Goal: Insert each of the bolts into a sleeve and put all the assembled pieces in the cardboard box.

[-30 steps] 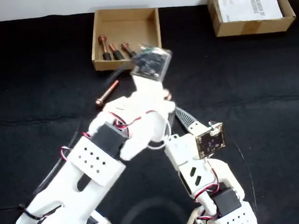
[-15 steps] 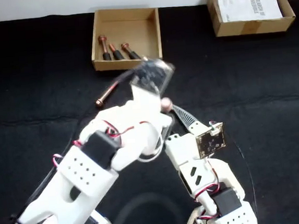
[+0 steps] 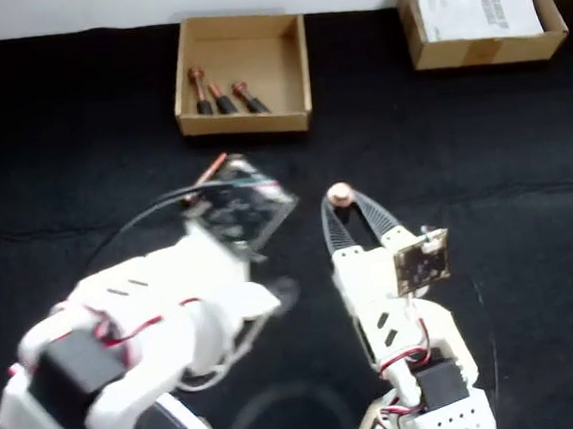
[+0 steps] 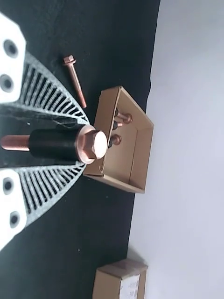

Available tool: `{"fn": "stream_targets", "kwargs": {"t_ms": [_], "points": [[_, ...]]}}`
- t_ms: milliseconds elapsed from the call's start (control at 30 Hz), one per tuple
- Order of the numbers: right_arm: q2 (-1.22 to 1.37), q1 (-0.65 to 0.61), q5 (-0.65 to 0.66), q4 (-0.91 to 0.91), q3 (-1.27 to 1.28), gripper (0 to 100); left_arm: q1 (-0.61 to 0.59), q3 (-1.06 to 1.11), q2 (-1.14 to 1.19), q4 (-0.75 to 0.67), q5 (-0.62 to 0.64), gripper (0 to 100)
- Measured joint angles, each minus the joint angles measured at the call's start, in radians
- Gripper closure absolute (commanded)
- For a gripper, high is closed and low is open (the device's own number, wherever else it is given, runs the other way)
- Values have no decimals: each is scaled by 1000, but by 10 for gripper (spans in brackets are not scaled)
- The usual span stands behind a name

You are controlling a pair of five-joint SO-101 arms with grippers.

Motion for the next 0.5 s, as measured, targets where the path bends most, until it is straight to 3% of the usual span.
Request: {"fn": "stream_targets", "kwargs": {"t_ms": [133, 300, 500], "points": [[81, 5, 23, 38, -80, 991, -153, 37, -104, 0, -9, 980], [381, 6, 43, 46, -321, 991, -318, 138, -241, -8, -9, 980], [825, 9, 43, 60, -697, 991, -528, 384, -446, -184, -9, 980]]}}
